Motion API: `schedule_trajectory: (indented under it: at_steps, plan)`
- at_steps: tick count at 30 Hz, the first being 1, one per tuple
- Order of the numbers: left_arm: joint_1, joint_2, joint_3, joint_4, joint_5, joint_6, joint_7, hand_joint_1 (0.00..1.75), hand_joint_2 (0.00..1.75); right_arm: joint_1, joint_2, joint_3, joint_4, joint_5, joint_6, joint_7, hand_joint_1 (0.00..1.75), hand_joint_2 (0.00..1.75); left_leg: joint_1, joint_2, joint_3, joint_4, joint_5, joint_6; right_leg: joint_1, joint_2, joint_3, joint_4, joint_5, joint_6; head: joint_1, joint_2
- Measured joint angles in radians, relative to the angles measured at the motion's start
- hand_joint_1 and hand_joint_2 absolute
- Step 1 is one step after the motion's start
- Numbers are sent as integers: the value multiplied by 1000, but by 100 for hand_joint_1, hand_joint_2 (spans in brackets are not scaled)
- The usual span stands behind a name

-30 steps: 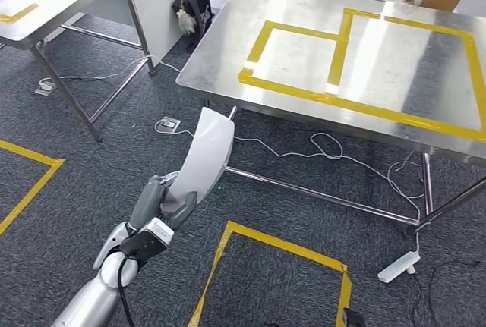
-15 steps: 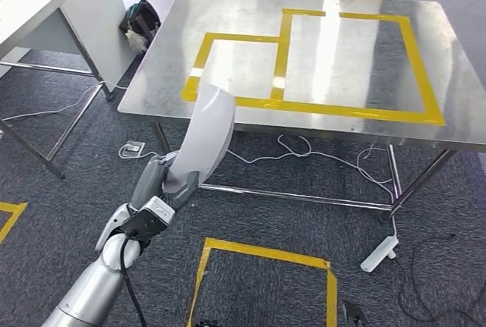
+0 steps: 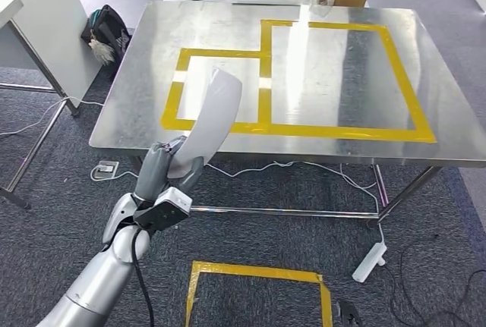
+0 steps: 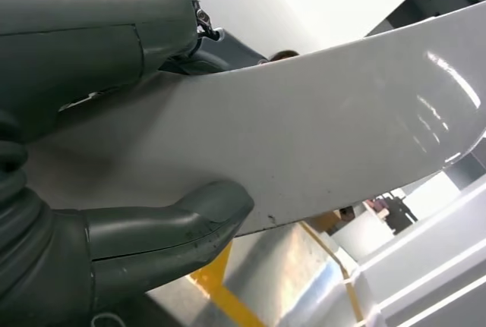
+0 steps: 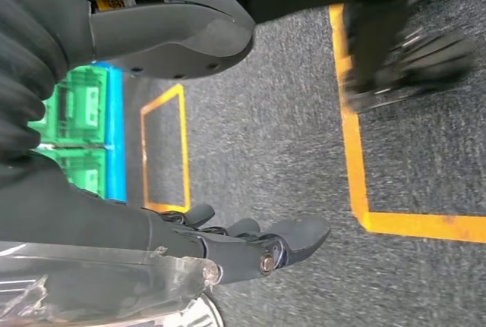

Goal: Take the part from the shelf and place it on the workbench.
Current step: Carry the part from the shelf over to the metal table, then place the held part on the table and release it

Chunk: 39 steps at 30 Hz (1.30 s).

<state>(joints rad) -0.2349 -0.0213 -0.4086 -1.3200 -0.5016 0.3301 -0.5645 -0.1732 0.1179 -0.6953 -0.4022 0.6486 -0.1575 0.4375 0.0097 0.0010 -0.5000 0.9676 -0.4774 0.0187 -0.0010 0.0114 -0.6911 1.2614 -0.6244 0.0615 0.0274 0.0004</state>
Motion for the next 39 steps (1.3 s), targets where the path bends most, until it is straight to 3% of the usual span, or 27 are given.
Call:
schedule_trajectory:
  at_steps: [1,2,3,5,6,7,9,10,12,14,15,16,17,19,21,25,27,29,30,31,33,35,37,39]
  plan:
    - [-6,-2,-4,3,-8,14,9,175,175,4,0,4,1,-4,0,2,0,175,0,6,25,-1,-18,-1,0,-3,-19,-21,-17,0,0,0]
    - [-12,-4,-7,5,-15,26,15,175,175,7,0,9,2,-8,0,4,0,175,1,12,49,-3,-37,-2,-1,-8,-28,-65,-1,0,0,0]
    - [-19,-6,-10,9,-22,37,20,175,175,11,0,14,3,-9,2,6,0,175,1,17,72,-4,-56,-4,-1,-17,-29,-122,60,0,0,0]
    - [-30,-9,-14,19,-43,63,33,175,175,16,-1,28,7,-10,10,3,0,175,-2,22,111,-7,-93,-11,1,-42,-13,-211,209,-5,-1,0]
    - [-38,-11,-17,24,-55,78,41,175,175,16,-2,36,8,-11,16,5,0,175,-2,23,129,-9,-107,-17,4,-48,-2,-230,255,-11,-2,0]
    - [-49,-15,-19,27,-70,97,51,175,175,12,-4,45,9,-11,22,9,0,175,-2,24,144,-7,-113,-24,7,-48,9,-232,268,-18,-2,0]
    - [-78,-24,-25,34,-101,133,74,175,175,1,-9,65,8,-12,31,18,0,175,2,23,144,23,-103,-36,8,-36,25,-231,261,-33,-4,0]
    - [-94,-28,-28,40,-115,149,86,175,175,-4,-10,73,9,-11,31,15,0,175,3,21,121,64,-97,-41,7,-32,29,-232,260,-40,-4,0]
    - [-115,-33,-31,59,-138,168,107,175,175,-4,-13,89,10,-9,30,2,0,175,3,17,43,179,-120,-46,6,-24,32,-234,254,-50,-4,0]
    - [-126,-35,-33,88,-169,185,130,175,175,0,-15,102,15,-7,25,-8,0,175,3,14,-45,274,-185,-46,6,-13,34,-234,247,-56,-5,0]
    - [-133,-36,-34,103,-188,194,147,175,175,3,-15,109,18,-6,23,-9,0,175,2,13,-78,292,-205,-45,6,-7,36,-234,244,-56,-5,0]
    - [-142,-37,-36,119,-210,201,168,175,175,7,-15,115,21,-6,21,-8,0,175,1,12,-100,283,-200,-42,6,-1,39,-234,240,-56,-5,0]
    - [-155,-40,-38,137,-235,207,193,175,175,11,-15,122,25,-6,19,-6,0,175,0,11,-108,245,-161,-39,6,4,43,-234,236,-54,-5,0]
    - [-190,-47,-45,180,-300,213,254,175,175,16,-15,134,31,-5,17,-5,0,175,-2,6,-102,128,-41,-33,7,10,50,-233,229,-48,-5,0]
    - [-224,-56,-56,229,-371,215,318,175,175,16,-15,143,34,-3,16,-7,0,175,-5,1,-98,55,20,-28,8,14,50,-233,226,-38,-4,0]
    - [-305,-85,-82,337,-513,187,448,175,175,16,-16,164,37,4,17,-6,0,175,-3,-2,-96,43,39,-8,7,12,42,-223,213,-13,-2,0]
    - [-359,-99,-104,404,-600,172,514,175,175,12,-17,179,37,10,19,-7,0,175,1,-3,-90,40,39,-1,4,5,-2,-139,171,-1,2,0]
    - [-405,-111,-123,476,-675,156,572,175,175,8,-17,193,37,13,22,-8,0,175,1,-2,-85,40,34,3,0,0,-74,-6,125,7,4,0]
    - [-422,-116,-131,508,-703,145,597,175,175,8,-17,200,37,14,23,-8,0,175,1,-2,-82,40,30,3,-2,-1,-100,34,120,10,4,0]
    - [-438,-121,-139,540,-726,134,620,175,175,8,-17,206,37,15,25,-8,0,175,1,-2,-77,40,26,2,-4,-2,-108,37,135,12,4,0]
    - [-472,-131,-152,599,-767,104,663,175,175,7,-17,218,37,16,27,-5,0,175,3,-3,-63,41,14,-3,-8,-5,-69,-68,209,15,4,0]
    - [-512,-139,-165,657,-801,67,700,175,175,3,-15,229,37,17,33,-6,0,175,1,-4,-54,42,2,-14,-9,-11,-6,-190,257,16,6,0]
    - [-546,-143,-175,704,-821,39,722,175,175,-2,-12,240,38,18,37,-12,0,175,-4,-5,-54,42,-3,-19,-9,-11,17,-231,257,9,4,0]
    - [-564,-144,-182,737,-827,32,728,175,175,-3,-12,248,38,18,38,-16,0,175,-5,-5,-53,39,1,-14,-11,-6,15,-236,259,4,-1,0]
